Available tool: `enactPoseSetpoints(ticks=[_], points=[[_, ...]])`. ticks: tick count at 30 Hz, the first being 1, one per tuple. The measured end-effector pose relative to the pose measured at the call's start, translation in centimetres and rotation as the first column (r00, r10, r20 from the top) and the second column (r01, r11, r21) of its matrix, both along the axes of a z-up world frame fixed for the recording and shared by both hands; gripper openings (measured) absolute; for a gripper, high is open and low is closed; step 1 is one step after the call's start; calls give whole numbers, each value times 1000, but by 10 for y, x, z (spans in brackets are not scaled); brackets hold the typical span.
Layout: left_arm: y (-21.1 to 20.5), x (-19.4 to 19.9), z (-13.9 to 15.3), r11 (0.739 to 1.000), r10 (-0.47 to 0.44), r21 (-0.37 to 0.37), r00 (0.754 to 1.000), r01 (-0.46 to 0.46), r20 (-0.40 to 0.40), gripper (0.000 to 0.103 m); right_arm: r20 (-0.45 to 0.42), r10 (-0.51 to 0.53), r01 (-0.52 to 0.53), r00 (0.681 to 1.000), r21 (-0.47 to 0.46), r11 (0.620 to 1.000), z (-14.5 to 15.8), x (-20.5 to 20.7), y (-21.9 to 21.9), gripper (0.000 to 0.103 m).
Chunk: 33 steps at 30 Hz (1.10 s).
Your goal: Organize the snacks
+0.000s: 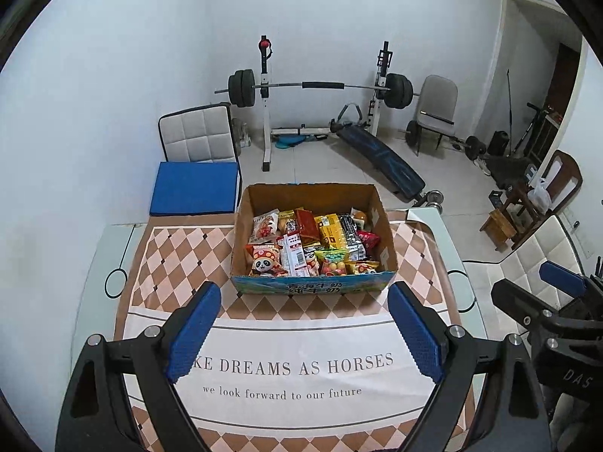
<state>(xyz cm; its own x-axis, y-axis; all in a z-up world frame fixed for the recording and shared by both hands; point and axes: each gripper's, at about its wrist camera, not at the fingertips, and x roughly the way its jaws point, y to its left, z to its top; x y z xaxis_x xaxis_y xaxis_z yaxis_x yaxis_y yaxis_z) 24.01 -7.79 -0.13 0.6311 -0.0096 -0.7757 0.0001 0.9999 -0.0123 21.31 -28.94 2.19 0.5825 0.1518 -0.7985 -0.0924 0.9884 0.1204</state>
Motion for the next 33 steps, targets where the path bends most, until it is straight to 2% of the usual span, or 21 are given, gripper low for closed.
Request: enactPoseSetpoints(ticks=[15,17,19,20,21,33], points=[[2,-6,12,1000,10,7,999,-10,41,91,20,2,-1,1000,-18,1000,15,-12,-1,94],[2,-4,10,1000,6,6,999,-6,44,91,21,2,-2,1000,-15,1000,13,-8,0,98],[1,-2,7,1000,3,16,999,-4,38,91,16,12,-12,1000,-14,1000,12,-5,1,99],[0,0,5,1000,-1,17,999,0,34,94,12,9,-9,1000,-14,1000,11,-2,0,99],[-1,2,3,1000,-2,18,999,2,33,103,11,6,-6,1000,-14,1000,9,1,2,99],[6,19,-8,999,36,17,998,-37,57,103,32,-43,45,999,-71,996,-6,24,4,101]])
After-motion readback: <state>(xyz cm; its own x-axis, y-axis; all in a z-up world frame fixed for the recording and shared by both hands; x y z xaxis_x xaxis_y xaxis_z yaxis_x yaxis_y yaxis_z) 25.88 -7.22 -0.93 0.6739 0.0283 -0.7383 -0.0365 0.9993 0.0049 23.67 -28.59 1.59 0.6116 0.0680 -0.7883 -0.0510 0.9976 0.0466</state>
